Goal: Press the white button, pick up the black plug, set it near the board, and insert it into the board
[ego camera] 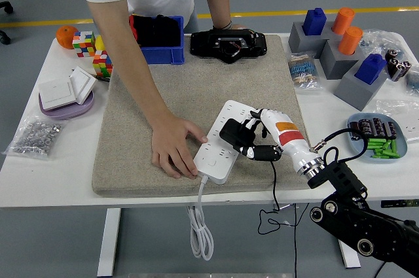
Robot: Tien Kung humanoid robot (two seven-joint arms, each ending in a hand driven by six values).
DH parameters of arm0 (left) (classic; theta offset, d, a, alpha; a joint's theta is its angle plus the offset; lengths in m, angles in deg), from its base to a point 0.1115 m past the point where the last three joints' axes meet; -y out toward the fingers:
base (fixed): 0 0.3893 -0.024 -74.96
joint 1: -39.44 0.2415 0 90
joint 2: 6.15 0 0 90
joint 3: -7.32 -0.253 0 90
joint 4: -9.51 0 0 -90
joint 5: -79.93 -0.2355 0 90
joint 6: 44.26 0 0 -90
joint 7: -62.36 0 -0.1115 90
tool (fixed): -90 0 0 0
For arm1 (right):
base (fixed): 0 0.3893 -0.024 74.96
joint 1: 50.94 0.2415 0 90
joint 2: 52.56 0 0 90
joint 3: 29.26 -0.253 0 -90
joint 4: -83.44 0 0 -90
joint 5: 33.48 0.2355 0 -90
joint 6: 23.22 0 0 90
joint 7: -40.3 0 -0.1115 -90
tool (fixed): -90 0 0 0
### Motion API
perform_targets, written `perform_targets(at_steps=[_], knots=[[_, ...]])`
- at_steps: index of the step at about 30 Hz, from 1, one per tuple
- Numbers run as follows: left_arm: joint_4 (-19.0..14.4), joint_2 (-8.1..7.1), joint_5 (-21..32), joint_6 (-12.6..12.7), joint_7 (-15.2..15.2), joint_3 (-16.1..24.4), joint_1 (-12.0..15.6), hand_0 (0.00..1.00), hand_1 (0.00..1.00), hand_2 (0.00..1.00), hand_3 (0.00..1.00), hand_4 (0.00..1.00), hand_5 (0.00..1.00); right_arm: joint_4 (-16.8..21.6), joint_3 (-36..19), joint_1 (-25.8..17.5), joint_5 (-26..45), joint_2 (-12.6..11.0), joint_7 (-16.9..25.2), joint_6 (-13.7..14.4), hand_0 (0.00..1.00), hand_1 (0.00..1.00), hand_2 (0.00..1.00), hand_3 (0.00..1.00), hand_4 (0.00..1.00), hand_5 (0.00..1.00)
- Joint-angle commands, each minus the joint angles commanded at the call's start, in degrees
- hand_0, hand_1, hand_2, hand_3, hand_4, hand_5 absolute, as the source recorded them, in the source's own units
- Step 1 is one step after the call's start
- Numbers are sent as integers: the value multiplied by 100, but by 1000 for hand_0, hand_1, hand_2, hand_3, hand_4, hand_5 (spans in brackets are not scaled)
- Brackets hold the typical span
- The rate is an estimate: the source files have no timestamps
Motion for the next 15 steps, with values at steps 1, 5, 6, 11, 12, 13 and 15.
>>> perform_targets(at_steps=[1,5,6,11,12,13,15], knots=[[0,-2,4,0,0,-5,0,704,666,587,675,664,259,-14,-1,2,2,3,1,0,235,226,257,423,700,2],[0,1,3,-1,-1,-8,3,704,664,587,675,663,258,-110,-4,10,-1,34,11,10,237,233,263,423,708,2],[0,2,4,-1,0,-8,3,704,664,587,675,663,258,-117,-2,11,-1,36,13,10,237,233,263,423,708,2],[0,5,10,-3,9,-23,12,704,665,586,675,663,258,-129,21,3,1,38,18,13,238,240,271,427,716,2],[0,7,3,-2,5,-15,11,704,665,586,675,663,258,-140,27,9,-3,42,22,16,238,240,271,427,716,2],[0,6,3,-3,4,-16,10,704,665,586,675,663,258,-149,26,13,-8,45,22,16,238,240,271,427,716,2],[0,2,4,-3,3,-17,8,704,665,586,676,664,258,-167,19,16,-13,47,19,16,241,241,271,428,717,2]])
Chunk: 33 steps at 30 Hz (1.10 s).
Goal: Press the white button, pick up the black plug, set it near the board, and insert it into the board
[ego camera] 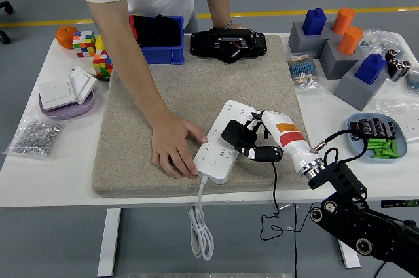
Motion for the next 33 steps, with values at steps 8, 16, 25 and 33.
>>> perform_targets(at_steps=[8,16,25,33], knots=[[0,2,15,-1,2,-1,0,704,664,586,675,663,257,-40,-6,-1,16,-5,67,34,258,248,280,430,722,2],[0,3,15,1,4,12,3,705,664,586,676,663,257,-59,-5,-4,-7,-6,91,38,264,254,283,433,725,2],[0,0,35,0,5,10,-2,704,664,586,676,663,257,-117,9,6,-8,14,101,25,267,256,285,432,726,2],[0,6,26,0,-4,25,7,704,665,586,675,663,257,-157,26,2,-8,21,106,28,273,258,286,433,727,2]])
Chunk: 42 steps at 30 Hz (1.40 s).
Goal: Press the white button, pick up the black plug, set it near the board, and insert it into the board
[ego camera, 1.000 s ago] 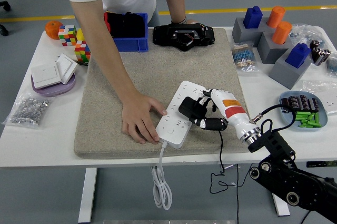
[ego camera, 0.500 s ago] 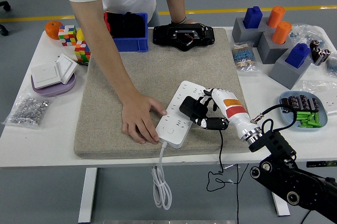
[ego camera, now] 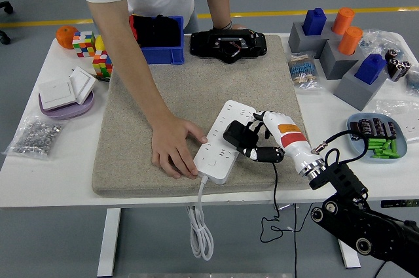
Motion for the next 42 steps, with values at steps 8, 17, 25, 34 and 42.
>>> perform_targets(at_steps=[8,17,25,34,42], knots=[[0,-4,21,1,5,-11,-12,705,664,585,675,663,257,-13,-7,4,3,-5,14,6,288,267,292,434,730,2],[0,2,34,2,3,-12,-3,705,664,586,676,664,258,-120,-39,3,-27,22,40,43,294,271,296,432,735,2],[0,0,32,2,-1,-6,-9,704,664,587,676,664,258,-124,-42,-2,-14,-9,29,22,295,273,296,432,735,2],[0,8,20,3,4,-13,-4,705,665,586,676,664,257,-94,-14,-21,41,-8,80,79,306,298,339,456,797,2],[0,10,4,3,-5,2,-8,705,665,586,676,664,258,-77,-10,-17,62,-18,91,97,309,309,355,463,838,2]])
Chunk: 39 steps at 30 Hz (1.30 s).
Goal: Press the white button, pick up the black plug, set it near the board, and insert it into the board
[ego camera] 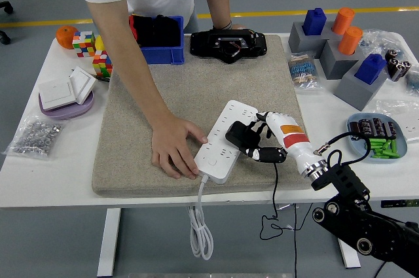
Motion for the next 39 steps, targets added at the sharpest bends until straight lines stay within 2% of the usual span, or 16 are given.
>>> perform_targets(at_steps=[3,4,15,16,21,22,33,34,39], knots=[[0,-1,15,1,6,-12,-3,705,665,586,676,664,258,0,1,1,8,-4,1,6,309,309,355,463,838,2],[0,0,22,0,6,-16,-2,705,666,586,676,664,258,0,3,1,4,-4,-4,7,337,320,386,453,927,2],[0,9,20,-1,5,-10,0,705,666,587,676,664,258,30,-1,-8,0,-9,7,-37,308,334,395,452,959,22],[0,9,21,-2,5,-17,0,704,666,586,676,664,258,35,0,-8,5,-11,-1,-36,310,339,407,461,998,73],[0,11,13,-2,2,-9,-2,704,666,586,676,664,258,44,3,-12,16,-13,-10,-19,310,339,407,461,998,73],[0,11,16,-2,3,-10,-1,704,666,587,676,664,259,42,7,-14,17,-13,-17,-11,380,355,423,475,998,92],[0,15,25,-4,3,-15,2,705,666,587,676,665,261,61,9,-21,-2,-14,-89,22,415,390,440,494,998,125],[0,15,29,-5,3,-22,1,704,666,586,676,664,258,64,9,-22,-9,-15,-106,5,487,439,472,546,998,136],[0,17,14,-2,-2,-1,-8,704,666,586,676,664,258,95,10,-21,-36,-31,-131,-41,487,439,472,546,998,136]])
